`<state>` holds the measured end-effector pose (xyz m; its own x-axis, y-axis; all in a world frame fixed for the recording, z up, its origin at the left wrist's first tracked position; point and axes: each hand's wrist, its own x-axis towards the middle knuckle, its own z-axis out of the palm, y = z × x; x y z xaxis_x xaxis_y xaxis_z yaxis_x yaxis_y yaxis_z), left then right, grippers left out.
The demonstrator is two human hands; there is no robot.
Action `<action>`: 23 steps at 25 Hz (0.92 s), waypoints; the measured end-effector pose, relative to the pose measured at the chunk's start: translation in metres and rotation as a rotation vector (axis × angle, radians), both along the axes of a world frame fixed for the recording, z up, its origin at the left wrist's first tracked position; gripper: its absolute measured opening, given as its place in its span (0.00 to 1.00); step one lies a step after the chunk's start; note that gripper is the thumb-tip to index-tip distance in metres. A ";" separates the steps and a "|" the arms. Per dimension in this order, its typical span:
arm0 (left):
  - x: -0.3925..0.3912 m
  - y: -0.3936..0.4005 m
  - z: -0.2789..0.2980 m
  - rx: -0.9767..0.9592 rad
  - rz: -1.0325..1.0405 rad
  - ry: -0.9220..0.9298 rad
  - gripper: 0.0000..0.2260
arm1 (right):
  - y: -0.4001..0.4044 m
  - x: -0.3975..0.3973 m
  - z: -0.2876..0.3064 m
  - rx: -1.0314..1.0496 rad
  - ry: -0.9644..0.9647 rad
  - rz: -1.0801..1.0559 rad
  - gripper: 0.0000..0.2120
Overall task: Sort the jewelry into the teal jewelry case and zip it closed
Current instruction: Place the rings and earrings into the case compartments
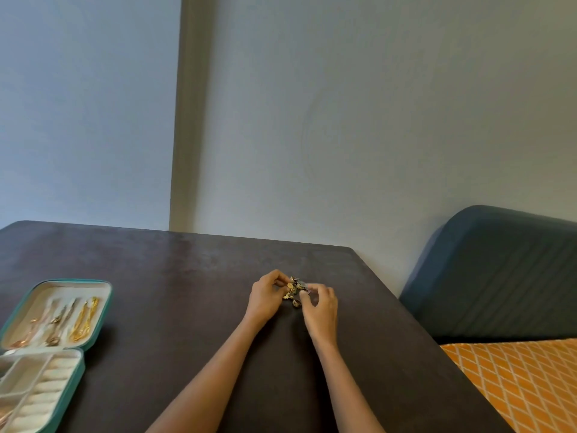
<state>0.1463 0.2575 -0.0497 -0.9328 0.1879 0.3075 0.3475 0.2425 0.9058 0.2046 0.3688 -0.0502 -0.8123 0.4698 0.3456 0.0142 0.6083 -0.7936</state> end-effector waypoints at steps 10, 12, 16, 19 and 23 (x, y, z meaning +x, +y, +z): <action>0.003 -0.015 0.006 0.228 -0.242 -0.140 0.12 | -0.004 0.003 0.003 -0.170 0.071 0.102 0.02; 0.005 -0.016 0.007 0.234 -0.258 -0.146 0.09 | -0.006 0.003 0.002 -0.168 0.052 0.116 0.02; 0.005 -0.017 0.005 0.256 -0.171 -0.108 0.07 | -0.006 0.001 0.000 -0.120 0.033 0.124 0.05; 0.004 -0.018 0.006 0.325 0.104 -0.097 0.05 | -0.008 0.000 0.003 0.042 -0.013 0.039 0.08; 0.007 -0.018 0.009 0.285 0.250 -0.081 0.06 | -0.017 -0.002 0.011 0.433 -0.066 -0.009 0.10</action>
